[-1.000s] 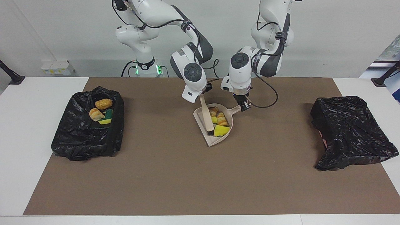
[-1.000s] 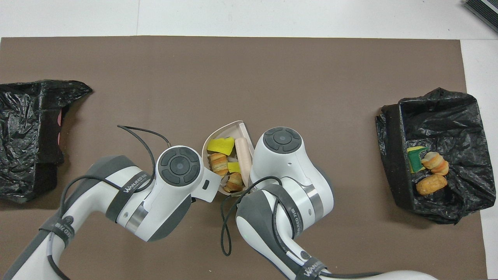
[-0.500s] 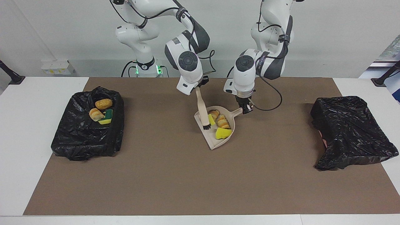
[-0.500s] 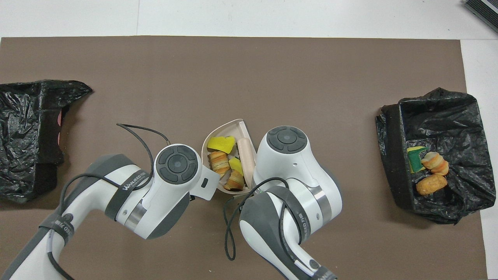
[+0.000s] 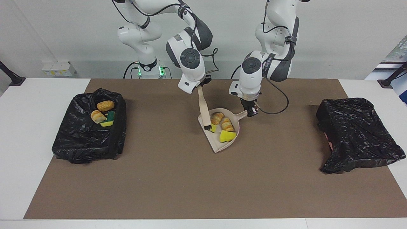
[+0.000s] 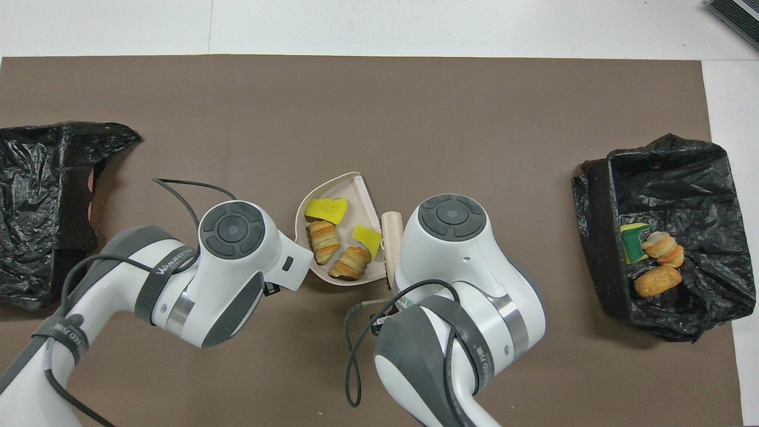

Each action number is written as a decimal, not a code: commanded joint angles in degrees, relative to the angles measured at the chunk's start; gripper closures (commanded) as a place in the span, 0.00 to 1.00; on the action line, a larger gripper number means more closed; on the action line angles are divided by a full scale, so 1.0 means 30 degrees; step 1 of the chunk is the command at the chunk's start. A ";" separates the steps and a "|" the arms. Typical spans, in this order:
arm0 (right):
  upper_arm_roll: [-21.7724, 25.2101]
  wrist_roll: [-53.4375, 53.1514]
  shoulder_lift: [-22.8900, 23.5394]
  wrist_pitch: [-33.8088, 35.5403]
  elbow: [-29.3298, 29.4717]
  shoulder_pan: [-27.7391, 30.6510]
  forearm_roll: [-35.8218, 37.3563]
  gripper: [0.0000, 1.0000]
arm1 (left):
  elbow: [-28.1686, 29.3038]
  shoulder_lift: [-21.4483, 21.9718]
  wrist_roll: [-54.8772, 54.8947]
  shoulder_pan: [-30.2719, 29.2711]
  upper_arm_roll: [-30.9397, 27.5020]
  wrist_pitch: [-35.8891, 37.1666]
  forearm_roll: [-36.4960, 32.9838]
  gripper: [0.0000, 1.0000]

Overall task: Sweep and dump trash in bin
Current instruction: 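Carry the dustpan with the left gripper to the bin nearest it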

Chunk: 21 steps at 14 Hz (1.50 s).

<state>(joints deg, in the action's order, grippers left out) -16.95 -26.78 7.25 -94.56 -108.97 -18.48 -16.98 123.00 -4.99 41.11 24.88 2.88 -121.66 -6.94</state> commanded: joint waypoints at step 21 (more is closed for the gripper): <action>-0.0093 -0.4492 -0.2241 -0.8177 -0.7738 -0.5532 -0.1633 0.31 | -0.8336 -0.0124 2.2322 -1.3707 -0.0052 0.5782 0.0586 1.00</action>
<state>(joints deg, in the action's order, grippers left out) -17.21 -40.61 0.24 -117.64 -131.56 -36.35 -19.72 99.29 -4.93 102.20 -12.53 2.13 -103.36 -6.02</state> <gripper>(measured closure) 0.471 0.683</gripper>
